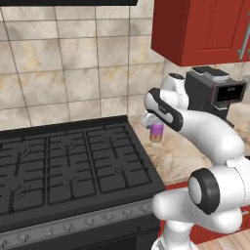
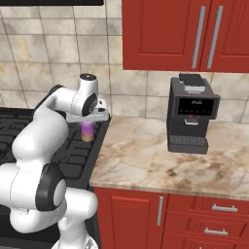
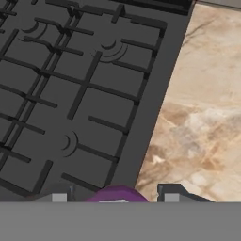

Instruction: Four empty soda cans are scattered around the kitchen. Gather all the cans and cluster them next to the stove for recycling.

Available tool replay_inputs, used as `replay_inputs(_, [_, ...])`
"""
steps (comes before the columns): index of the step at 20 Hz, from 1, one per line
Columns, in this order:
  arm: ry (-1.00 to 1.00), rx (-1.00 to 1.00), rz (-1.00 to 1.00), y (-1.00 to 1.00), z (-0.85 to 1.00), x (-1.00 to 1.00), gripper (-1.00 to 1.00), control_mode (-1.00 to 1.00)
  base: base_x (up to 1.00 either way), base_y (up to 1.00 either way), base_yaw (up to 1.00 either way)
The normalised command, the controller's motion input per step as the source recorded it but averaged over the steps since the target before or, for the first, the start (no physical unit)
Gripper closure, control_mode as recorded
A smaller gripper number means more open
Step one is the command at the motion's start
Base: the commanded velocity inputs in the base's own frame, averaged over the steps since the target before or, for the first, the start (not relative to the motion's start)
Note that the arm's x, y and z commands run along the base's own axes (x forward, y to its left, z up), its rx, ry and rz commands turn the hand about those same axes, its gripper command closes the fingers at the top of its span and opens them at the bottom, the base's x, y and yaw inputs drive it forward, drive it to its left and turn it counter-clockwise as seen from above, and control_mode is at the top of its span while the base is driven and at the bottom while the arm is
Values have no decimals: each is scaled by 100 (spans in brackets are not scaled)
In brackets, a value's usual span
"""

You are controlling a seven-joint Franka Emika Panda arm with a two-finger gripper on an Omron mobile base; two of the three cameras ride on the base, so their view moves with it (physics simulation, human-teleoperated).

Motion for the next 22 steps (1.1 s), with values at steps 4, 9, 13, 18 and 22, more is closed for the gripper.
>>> replay_inputs(4, [0, 0, 1, 1, -1, 4, 100, -100, 0, 0, 0])
replay_inputs(9, [0, 0, 0, -1, 0, 25, 100, -100, 0, 0, 0])
replay_inputs(13, [-1, 0, 0, -12, 0, 35, 100, -100, 0, 0, 0])
replay_inputs(18, [0, 0, -2, -13, -4, 39, 100, -100, 0, 0, 0])
replay_inputs(22, [0, 0, -4, -14, -9, 49, 100, -100, 0, 0, 0])
